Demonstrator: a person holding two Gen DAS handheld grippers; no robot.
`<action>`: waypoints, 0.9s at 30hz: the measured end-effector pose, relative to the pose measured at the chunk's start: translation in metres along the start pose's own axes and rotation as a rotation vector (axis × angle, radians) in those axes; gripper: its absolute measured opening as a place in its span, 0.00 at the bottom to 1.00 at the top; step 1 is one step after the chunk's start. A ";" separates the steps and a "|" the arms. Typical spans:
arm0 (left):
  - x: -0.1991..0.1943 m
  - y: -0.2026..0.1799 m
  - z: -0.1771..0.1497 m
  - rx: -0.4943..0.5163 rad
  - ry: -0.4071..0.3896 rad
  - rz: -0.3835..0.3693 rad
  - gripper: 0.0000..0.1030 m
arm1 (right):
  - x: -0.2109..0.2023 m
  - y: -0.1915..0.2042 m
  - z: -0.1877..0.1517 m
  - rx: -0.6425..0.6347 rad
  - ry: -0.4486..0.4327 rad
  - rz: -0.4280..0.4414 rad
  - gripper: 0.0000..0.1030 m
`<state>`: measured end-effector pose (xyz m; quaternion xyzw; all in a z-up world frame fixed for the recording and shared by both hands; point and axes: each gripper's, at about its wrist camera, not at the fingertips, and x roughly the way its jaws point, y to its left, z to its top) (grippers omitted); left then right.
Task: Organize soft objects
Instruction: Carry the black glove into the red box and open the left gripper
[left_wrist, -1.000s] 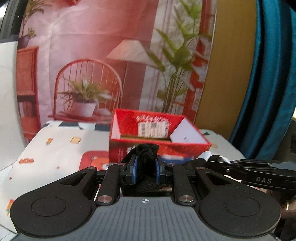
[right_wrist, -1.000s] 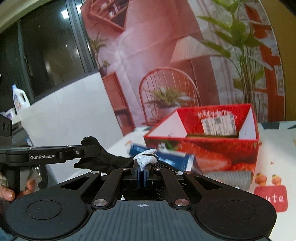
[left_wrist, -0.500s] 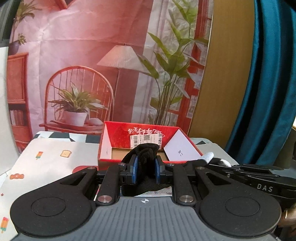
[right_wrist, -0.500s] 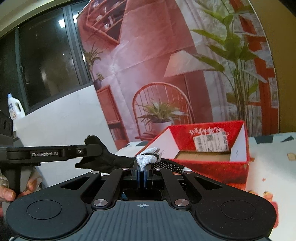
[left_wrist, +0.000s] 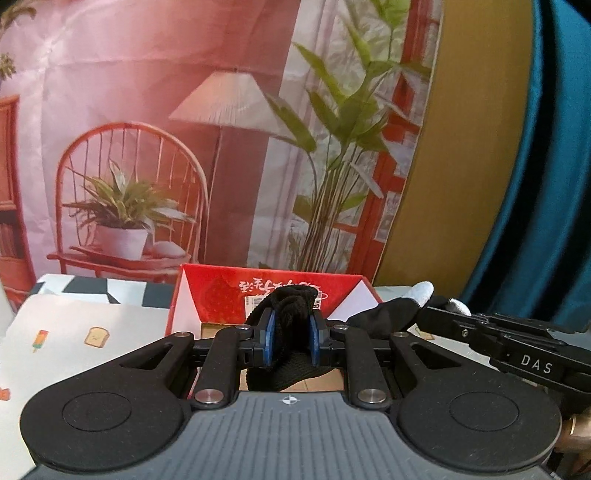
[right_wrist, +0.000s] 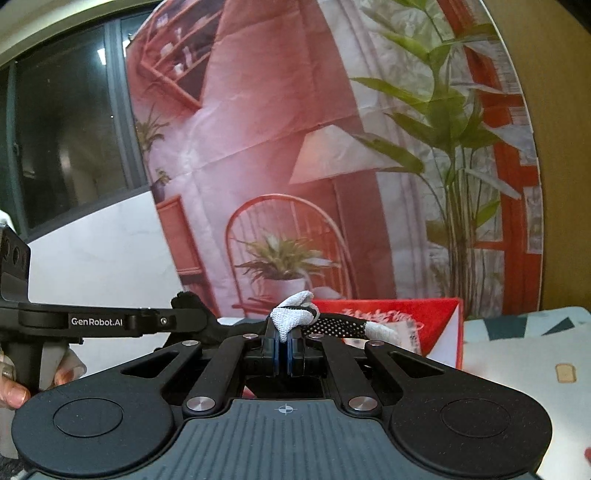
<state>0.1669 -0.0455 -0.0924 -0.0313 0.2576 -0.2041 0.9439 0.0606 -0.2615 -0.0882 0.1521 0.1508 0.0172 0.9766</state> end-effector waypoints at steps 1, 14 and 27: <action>0.008 0.001 0.001 -0.002 0.010 0.003 0.20 | 0.007 -0.005 0.002 0.000 0.005 -0.007 0.03; 0.082 0.019 -0.001 -0.017 0.155 0.037 0.20 | 0.074 -0.056 -0.008 0.065 0.142 -0.051 0.04; 0.107 0.033 -0.012 0.017 0.262 0.065 0.58 | 0.095 -0.064 -0.030 0.098 0.238 -0.093 0.18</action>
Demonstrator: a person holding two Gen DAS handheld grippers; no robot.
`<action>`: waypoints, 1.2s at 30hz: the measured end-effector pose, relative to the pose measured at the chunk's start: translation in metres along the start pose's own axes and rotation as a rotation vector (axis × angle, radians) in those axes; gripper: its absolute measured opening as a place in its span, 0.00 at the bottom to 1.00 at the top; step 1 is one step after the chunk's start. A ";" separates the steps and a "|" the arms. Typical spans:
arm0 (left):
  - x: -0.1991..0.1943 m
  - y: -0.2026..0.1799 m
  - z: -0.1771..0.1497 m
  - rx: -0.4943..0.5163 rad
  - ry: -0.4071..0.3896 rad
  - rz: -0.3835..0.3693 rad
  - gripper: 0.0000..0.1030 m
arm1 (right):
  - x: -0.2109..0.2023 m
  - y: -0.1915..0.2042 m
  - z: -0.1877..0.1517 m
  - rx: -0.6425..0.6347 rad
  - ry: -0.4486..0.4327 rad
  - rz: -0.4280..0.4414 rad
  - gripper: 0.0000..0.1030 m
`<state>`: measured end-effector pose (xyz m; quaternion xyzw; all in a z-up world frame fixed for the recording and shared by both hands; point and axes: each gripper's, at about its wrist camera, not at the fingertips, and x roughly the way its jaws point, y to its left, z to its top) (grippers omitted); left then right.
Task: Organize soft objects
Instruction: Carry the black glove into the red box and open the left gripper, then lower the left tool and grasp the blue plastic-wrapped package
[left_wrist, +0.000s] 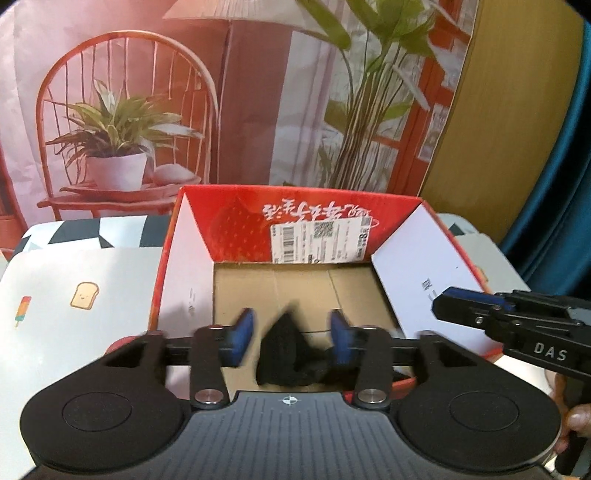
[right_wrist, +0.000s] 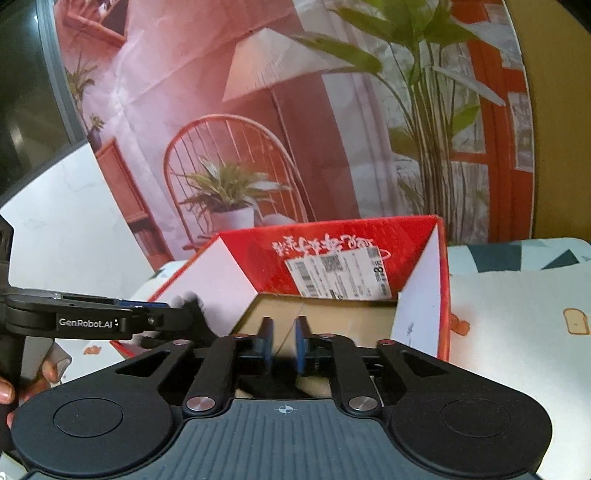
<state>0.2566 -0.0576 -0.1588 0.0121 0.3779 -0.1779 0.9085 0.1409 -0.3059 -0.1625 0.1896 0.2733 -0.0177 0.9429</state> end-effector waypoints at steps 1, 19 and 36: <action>-0.001 0.000 0.000 0.001 0.001 0.008 0.60 | -0.001 0.000 0.000 0.000 0.001 -0.006 0.18; -0.080 0.019 -0.066 -0.067 0.042 0.029 0.62 | -0.060 0.039 -0.051 0.025 0.022 0.099 0.37; -0.077 0.027 -0.119 -0.260 0.074 -0.067 0.62 | -0.067 0.049 -0.092 0.126 0.161 0.118 0.53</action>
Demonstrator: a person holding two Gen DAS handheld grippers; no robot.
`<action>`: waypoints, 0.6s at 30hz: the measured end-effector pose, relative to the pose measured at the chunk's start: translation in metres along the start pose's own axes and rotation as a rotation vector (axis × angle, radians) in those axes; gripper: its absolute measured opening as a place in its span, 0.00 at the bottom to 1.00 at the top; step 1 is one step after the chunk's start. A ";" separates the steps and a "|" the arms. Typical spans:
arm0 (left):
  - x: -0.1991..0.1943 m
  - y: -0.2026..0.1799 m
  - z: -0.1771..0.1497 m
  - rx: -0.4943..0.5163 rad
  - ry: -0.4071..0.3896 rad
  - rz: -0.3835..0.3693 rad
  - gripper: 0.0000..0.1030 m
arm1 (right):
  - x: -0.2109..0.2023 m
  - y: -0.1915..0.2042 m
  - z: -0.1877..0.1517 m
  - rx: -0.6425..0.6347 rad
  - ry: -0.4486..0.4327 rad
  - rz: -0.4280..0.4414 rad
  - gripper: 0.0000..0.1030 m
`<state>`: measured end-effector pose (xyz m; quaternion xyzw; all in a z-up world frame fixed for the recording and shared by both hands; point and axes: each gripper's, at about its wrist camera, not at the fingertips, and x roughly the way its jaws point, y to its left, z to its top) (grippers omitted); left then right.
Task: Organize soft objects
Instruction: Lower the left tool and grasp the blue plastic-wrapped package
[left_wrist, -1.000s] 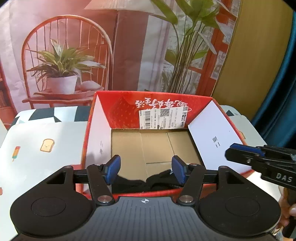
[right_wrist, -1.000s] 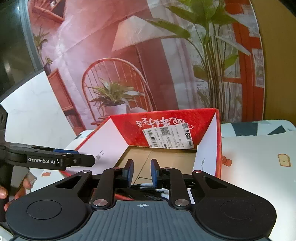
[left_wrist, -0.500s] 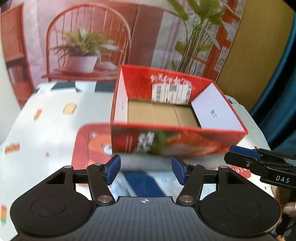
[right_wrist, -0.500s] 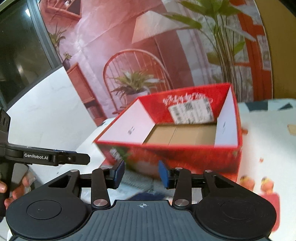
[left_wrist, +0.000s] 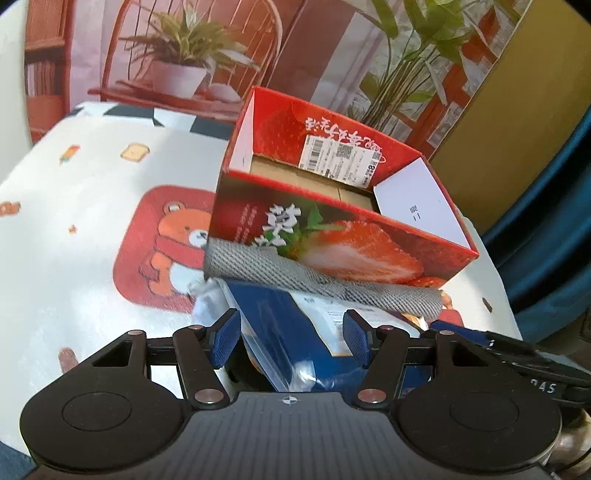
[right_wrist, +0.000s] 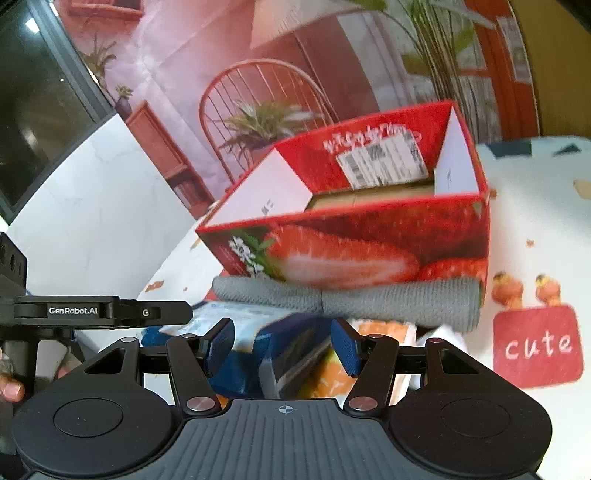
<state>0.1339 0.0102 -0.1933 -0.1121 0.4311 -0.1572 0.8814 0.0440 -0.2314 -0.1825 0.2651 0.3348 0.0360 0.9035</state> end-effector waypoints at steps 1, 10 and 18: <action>0.002 0.001 -0.002 -0.003 0.005 -0.003 0.62 | 0.002 -0.001 0.000 0.007 0.010 0.001 0.53; 0.014 0.022 -0.009 -0.113 0.057 -0.084 0.63 | 0.020 -0.005 -0.008 0.070 0.077 0.035 0.54; 0.025 0.023 -0.007 -0.119 0.088 -0.127 0.62 | 0.035 -0.009 0.000 0.094 0.107 0.057 0.55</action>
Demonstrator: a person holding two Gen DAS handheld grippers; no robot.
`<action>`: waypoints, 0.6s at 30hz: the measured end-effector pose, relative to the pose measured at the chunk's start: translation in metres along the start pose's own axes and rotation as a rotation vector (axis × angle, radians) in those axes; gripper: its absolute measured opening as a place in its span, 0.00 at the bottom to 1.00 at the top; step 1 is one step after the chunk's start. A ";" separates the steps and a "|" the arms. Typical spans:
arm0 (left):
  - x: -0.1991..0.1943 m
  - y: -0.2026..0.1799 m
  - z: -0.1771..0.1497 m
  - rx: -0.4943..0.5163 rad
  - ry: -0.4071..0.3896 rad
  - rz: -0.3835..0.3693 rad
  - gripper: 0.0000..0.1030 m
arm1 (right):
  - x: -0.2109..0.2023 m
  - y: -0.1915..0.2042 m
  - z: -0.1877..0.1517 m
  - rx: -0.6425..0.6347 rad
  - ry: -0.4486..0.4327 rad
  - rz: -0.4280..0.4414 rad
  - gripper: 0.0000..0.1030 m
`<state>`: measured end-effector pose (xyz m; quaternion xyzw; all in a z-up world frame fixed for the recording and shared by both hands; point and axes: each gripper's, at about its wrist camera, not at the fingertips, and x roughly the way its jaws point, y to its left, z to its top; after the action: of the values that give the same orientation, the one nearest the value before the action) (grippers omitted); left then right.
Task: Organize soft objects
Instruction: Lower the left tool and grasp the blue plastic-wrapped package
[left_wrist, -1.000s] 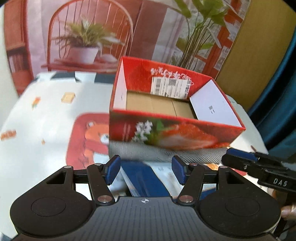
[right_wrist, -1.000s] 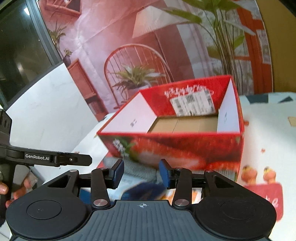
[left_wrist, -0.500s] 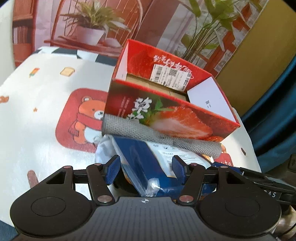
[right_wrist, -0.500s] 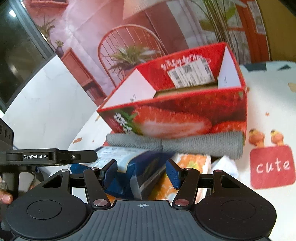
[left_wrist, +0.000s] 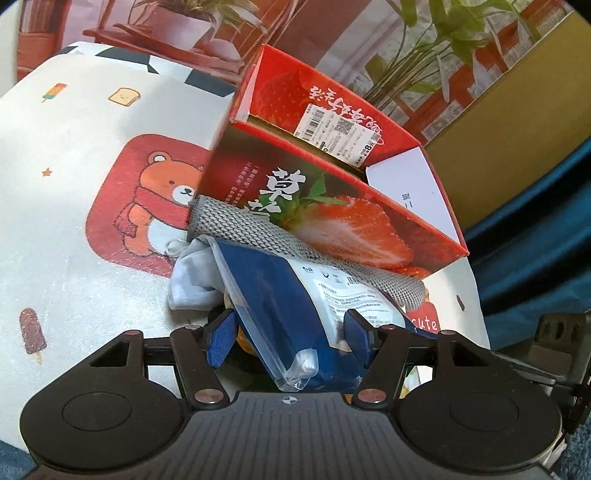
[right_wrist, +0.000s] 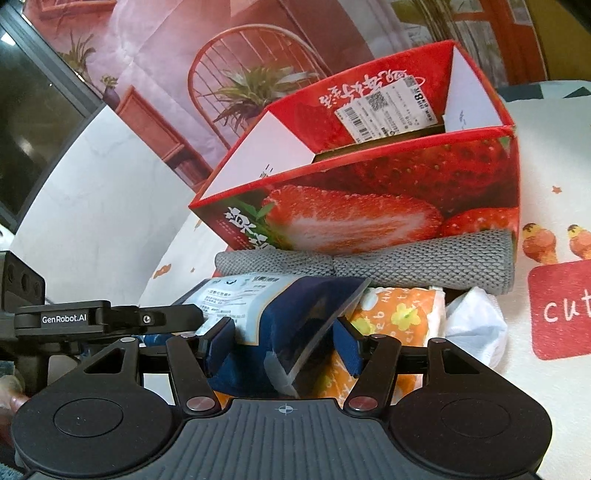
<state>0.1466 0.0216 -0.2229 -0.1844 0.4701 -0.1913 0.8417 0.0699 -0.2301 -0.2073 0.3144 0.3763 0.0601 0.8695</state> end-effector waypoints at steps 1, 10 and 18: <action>0.001 0.000 0.001 -0.001 -0.002 -0.001 0.61 | 0.002 0.000 0.001 0.000 0.005 0.002 0.55; 0.001 0.001 0.004 0.034 -0.017 0.000 0.52 | 0.010 0.003 0.005 -0.022 0.029 0.009 0.55; -0.004 -0.005 0.003 0.067 -0.032 0.012 0.49 | 0.007 0.006 0.006 -0.045 0.025 0.007 0.49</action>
<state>0.1466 0.0194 -0.2162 -0.1565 0.4512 -0.1991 0.8558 0.0800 -0.2257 -0.2046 0.2956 0.3845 0.0755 0.8713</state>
